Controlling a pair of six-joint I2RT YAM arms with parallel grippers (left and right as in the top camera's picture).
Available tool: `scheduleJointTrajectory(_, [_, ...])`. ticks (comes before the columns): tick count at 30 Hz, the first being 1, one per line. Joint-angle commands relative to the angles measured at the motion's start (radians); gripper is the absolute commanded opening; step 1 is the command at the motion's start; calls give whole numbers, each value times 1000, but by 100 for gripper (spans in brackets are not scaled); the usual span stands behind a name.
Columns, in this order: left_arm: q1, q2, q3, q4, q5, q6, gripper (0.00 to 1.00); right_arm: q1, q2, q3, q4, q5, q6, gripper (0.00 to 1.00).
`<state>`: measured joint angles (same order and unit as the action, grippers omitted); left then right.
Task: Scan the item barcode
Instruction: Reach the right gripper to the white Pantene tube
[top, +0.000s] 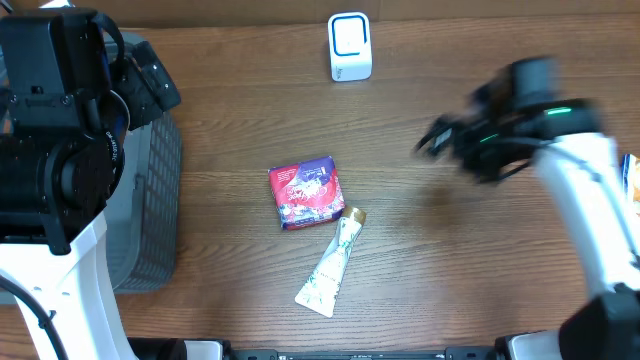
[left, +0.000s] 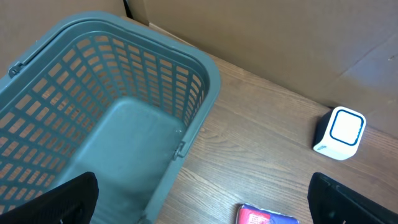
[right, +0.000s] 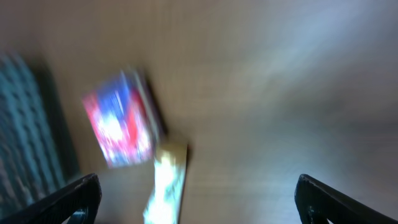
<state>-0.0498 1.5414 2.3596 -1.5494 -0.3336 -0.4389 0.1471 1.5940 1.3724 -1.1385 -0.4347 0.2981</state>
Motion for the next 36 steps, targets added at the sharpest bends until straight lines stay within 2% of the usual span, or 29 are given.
scheduleJointTrajectory(1, [5, 5, 5, 2, -13, -11, 100, 205, -21, -86, -1, 37, 186, 100])
scheduleJointTrajectory(6, [5, 5, 5, 2, -13, -11, 100, 426, -23, -110, 33, 105, 291, 100])
scheduleJointTrajectory(10, [5, 5, 5, 2, -13, -11, 100, 541, -21, -125, 38, 272, 472, 100])
scheduleJointTrajectory(14, [5, 5, 5, 2, -13, -11, 100, 598, -20, -204, 145, 288, 570, 99])
scheduleJointTrajectory(16, [5, 5, 5, 2, -13, -11, 100, 619, -14, -261, 252, 287, 597, 91])
scheduleJointTrajectory(19, [5, 5, 5, 2, -13, -11, 100, 631, 17, -337, 383, 288, 637, 87])
scheduleJointTrajectory(25, [5, 5, 5, 2, -13, -11, 100, 632, 101, -344, 461, 275, 642, 81])
scheduleJointTrajectory(28, [5, 5, 5, 2, -13, -11, 100, 632, 140, -344, 489, 253, 644, 67])
scheduleJointTrajectory(33, [5, 5, 5, 2, -13, -11, 100, 632, 160, -344, 492, 262, 645, 54])
scheduleJointTrajectory(36, [5, 5, 5, 2, -13, -11, 100, 632, 170, -344, 499, 262, 645, 38])
